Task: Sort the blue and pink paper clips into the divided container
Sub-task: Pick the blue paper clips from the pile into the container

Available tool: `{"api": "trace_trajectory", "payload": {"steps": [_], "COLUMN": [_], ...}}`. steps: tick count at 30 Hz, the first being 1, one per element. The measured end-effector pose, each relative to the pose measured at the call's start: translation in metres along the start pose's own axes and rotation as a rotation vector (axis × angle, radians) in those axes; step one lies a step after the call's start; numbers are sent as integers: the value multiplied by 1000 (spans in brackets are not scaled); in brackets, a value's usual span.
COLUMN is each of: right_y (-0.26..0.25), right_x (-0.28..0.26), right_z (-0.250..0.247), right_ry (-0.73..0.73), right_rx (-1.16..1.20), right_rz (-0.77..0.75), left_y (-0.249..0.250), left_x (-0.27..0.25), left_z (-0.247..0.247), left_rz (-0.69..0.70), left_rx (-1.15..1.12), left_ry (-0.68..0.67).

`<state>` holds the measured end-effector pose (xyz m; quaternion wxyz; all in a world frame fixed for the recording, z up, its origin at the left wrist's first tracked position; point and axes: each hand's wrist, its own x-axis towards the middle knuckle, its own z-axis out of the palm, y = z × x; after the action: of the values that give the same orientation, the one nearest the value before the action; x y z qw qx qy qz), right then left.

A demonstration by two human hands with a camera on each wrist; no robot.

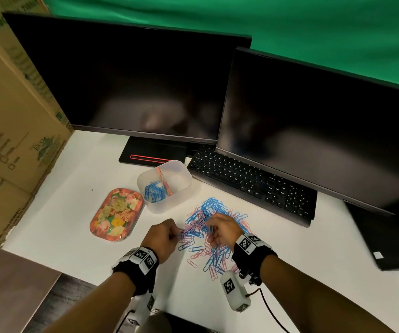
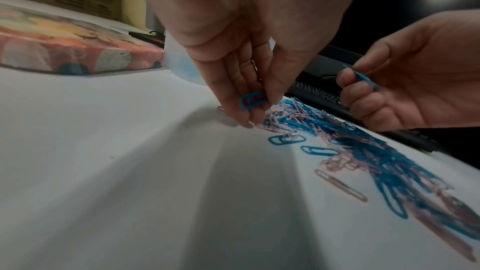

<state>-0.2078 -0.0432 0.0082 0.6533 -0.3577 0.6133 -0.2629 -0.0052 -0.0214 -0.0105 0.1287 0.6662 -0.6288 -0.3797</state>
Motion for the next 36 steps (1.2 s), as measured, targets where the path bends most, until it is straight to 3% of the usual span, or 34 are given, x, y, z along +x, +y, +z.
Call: {"api": "trace_trajectory", "payload": {"steps": [7, 14, 16, 19, 24, 28, 33, 36], "right_y": [1, -5, -4, 4, 9, 7, 5, 5], "right_x": [2, 3, 6, 7, 3, 6, 0, -4], "right_z": [7, 14, 17, 20, 22, 29, 22, 22], "right_ry": [-20, 71, 79, 111, 46, 43, 19, 8], "right_rx": [-57, 53, -152, -695, -1181, -1331, -1290, -1248], "right_rz": [-28, 118, 85, -109, -201, -257, -220, -236], "left_y": [-4, -4, -3, -2, -3, -7, -15, -13], "left_x": [-1, -5, -5, -5, -7, -7, 2, 10], "left_z": [14, 29, 29, 27, 15, 8, 5, 4], "left_rz": [-71, -61, -42, -33, -25, -56, -136, -266], "left_rx": [-96, 221, 257, 269, 212, 92, -88, -398], "left_ry": [-70, -74, -70, -70, -95, -65, -44, -44]}}
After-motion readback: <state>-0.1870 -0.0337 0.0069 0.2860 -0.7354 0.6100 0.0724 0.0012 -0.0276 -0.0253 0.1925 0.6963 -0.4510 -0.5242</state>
